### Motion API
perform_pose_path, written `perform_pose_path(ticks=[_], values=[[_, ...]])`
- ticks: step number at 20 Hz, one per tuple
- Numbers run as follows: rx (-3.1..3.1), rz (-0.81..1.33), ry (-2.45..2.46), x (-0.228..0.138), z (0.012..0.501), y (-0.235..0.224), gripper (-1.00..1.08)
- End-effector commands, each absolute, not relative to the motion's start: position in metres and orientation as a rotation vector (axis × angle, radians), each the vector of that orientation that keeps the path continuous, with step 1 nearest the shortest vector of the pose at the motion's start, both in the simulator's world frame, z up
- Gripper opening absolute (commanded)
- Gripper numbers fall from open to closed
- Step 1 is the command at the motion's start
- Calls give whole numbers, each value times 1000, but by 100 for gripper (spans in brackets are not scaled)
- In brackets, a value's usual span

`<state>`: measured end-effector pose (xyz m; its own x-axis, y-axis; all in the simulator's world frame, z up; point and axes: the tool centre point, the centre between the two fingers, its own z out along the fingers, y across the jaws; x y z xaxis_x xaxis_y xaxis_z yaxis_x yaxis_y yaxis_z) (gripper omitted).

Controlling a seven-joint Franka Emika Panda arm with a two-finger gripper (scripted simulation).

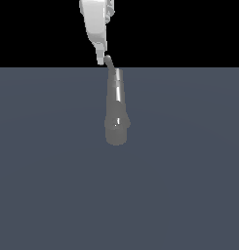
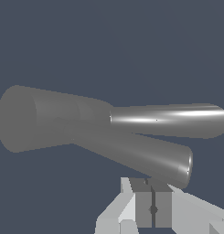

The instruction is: Turn on the faucet by rotating a designated handle.

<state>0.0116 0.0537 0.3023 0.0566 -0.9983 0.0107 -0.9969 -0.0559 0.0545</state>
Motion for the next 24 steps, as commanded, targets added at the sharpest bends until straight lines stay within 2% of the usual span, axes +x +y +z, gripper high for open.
perform_pose_path(ticks=[1,9,10,11,24], values=[[2226,-47,-2143,12,301,25,-100],[2219,-49,-2146,11,301,-31,-100],[2219,-49,-2146,11,301,-31,-100],[2269,-52,-2108,14,303,0,-100],[2250,-51,-2123,36,292,-36,-100]])
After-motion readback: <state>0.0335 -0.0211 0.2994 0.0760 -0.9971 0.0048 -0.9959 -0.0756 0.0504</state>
